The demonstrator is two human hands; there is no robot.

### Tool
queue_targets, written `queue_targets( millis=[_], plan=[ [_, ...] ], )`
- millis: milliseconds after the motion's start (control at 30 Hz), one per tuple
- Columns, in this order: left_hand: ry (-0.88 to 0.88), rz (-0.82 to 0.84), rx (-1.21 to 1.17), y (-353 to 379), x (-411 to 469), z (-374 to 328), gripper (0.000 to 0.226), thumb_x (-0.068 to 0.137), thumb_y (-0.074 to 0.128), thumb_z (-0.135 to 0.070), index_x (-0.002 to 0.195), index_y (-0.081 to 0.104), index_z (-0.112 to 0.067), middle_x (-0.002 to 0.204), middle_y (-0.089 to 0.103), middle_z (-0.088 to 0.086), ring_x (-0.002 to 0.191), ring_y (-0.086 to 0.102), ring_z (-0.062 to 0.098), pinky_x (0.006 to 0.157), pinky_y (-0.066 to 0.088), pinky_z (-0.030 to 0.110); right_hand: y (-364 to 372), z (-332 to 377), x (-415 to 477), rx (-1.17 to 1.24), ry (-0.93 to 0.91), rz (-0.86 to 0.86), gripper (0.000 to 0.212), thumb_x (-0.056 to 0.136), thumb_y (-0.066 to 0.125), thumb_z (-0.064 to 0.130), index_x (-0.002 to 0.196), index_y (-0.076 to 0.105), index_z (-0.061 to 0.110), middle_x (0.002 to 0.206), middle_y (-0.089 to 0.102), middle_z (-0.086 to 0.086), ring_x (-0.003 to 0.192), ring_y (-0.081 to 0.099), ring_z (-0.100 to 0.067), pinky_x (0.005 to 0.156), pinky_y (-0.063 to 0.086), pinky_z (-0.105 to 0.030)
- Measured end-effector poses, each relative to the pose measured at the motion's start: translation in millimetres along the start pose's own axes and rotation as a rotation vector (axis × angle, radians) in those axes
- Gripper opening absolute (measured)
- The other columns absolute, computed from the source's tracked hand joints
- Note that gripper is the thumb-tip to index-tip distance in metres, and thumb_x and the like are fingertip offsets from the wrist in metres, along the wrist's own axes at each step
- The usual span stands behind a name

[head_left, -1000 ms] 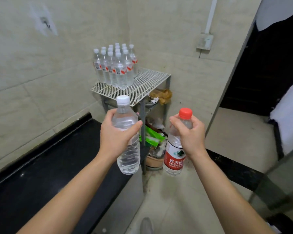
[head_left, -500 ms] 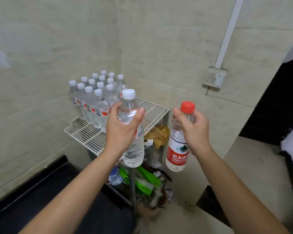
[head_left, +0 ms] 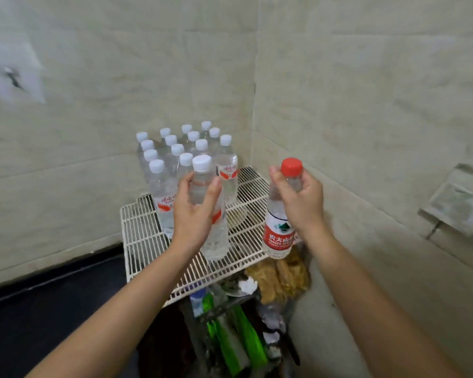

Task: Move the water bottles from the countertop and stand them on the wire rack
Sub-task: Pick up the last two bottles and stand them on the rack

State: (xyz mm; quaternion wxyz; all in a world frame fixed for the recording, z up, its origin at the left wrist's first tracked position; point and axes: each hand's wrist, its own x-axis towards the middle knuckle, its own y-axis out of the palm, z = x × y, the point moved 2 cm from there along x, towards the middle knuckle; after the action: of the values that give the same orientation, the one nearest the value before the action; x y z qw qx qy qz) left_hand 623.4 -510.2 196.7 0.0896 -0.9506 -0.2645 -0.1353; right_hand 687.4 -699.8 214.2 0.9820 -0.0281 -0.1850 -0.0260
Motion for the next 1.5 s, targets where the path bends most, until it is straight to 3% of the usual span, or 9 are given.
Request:
queue_targets(
  millis=[167, 233, 467, 633, 700, 867, 1100, 1300, 1500],
  plan=[
    [-0.067, -0.093, -0.002, 33, 11, 15, 0.048, 0.089, 0.068, -0.056, 0.131, 0.052, -0.039, 0.131, 0.061, -0.011, 0.124, 0.061, 0.015, 0.103, 0.053, 0.050, 7, -36, 58, 0.043, 0.006, 0.168, 0.025, 0.079, 0.072, 0.064, 0.081, 0.070, 0.039, 0.080, 0.072, 0.018, 0.087, 0.068, -0.011, 0.091, 0.055, -0.042],
    [-0.072, -0.108, 0.048, 38, 9, 24, 0.045, 0.086, 0.068, -0.058, 0.127, 0.053, -0.046, 0.132, 0.062, -0.005, 0.123, 0.062, 0.015, 0.104, 0.052, 0.050, 11, -50, 68, 0.062, 0.020, 0.228, 0.021, 0.085, 0.075, 0.053, 0.079, 0.069, 0.035, 0.078, 0.070, 0.021, 0.083, 0.065, -0.005, 0.089, 0.053, -0.037],
    [-0.120, 0.076, 0.203, 30, 32, 18, 0.034, 0.089, 0.069, -0.039, 0.119, 0.064, -0.025, 0.112, 0.070, -0.013, 0.100, 0.067, -0.004, 0.096, 0.056, 0.033, 24, -77, 78, 0.033, 0.086, 0.400, 0.013, 0.086, 0.076, 0.048, 0.081, 0.070, 0.037, 0.087, 0.074, 0.015, 0.092, 0.068, -0.006, 0.096, 0.052, -0.040],
    [0.029, 0.177, 0.347, 12, 50, 2, 0.040, 0.088, 0.075, -0.031, 0.127, 0.066, -0.024, 0.117, 0.070, -0.013, 0.110, 0.066, 0.004, 0.094, 0.057, 0.029, 16, -59, 84, -0.151, -0.060, 0.425, 0.032, 0.080, 0.066, 0.067, 0.097, 0.065, 0.040, 0.093, 0.070, 0.017, 0.086, 0.065, 0.006, 0.082, 0.051, -0.024],
    [0.076, 0.201, 0.374, 9, 50, 1, 0.040, 0.091, 0.072, -0.031, 0.129, 0.066, -0.024, 0.116, 0.071, -0.013, 0.107, 0.067, 0.003, 0.094, 0.058, 0.031, 8, -57, 84, -0.269, -0.138, 0.432, 0.045, 0.080, 0.056, 0.078, 0.102, 0.063, 0.039, 0.094, 0.069, 0.015, 0.089, 0.065, -0.001, 0.080, 0.053, -0.029],
    [0.142, 0.304, 0.457, -1, 56, 6, 0.051, 0.089, 0.073, -0.032, 0.139, 0.060, -0.027, 0.121, 0.069, -0.016, 0.109, 0.066, 0.000, 0.095, 0.056, 0.025, -12, -54, 85, -0.421, -0.195, 0.438, 0.042, 0.094, 0.049, 0.064, 0.113, 0.067, 0.031, 0.101, 0.070, 0.015, 0.095, 0.065, -0.001, 0.086, 0.057, -0.036],
    [0.152, 0.245, 0.530, 6, 62, 1, 0.036, 0.088, 0.076, -0.023, 0.121, 0.064, -0.031, 0.102, 0.067, -0.023, 0.097, 0.065, -0.007, 0.083, 0.050, 0.009, -2, -45, 100, -0.607, -0.228, 0.755, 0.050, 0.091, 0.047, 0.069, 0.123, 0.060, 0.032, 0.110, 0.069, 0.012, 0.100, 0.064, -0.010, 0.090, 0.055, -0.041],
    [0.220, 0.268, 0.691, 28, 81, -20, 0.036, 0.091, 0.074, -0.025, 0.125, 0.065, -0.018, 0.102, 0.069, -0.008, 0.088, 0.066, 0.005, 0.083, 0.056, 0.025, 16, -34, 133, -0.603, -0.311, 0.699, 0.044, 0.097, 0.055, 0.056, 0.122, 0.064, 0.021, 0.076, 0.055, 0.016, 0.068, 0.051, -0.002, 0.062, 0.039, -0.027],
    [0.233, 0.231, 0.862, 32, 120, -22, 0.040, 0.092, 0.072, -0.027, 0.128, 0.064, -0.012, 0.113, 0.072, 0.005, 0.106, 0.066, 0.020, 0.093, 0.052, 0.038, 54, -37, 162, -0.573, -0.248, 0.775, 0.042, 0.097, 0.058, 0.053, 0.123, 0.064, 0.021, 0.113, 0.069, 0.003, 0.102, 0.064, -0.017, 0.093, 0.054, -0.042]
  ],
)
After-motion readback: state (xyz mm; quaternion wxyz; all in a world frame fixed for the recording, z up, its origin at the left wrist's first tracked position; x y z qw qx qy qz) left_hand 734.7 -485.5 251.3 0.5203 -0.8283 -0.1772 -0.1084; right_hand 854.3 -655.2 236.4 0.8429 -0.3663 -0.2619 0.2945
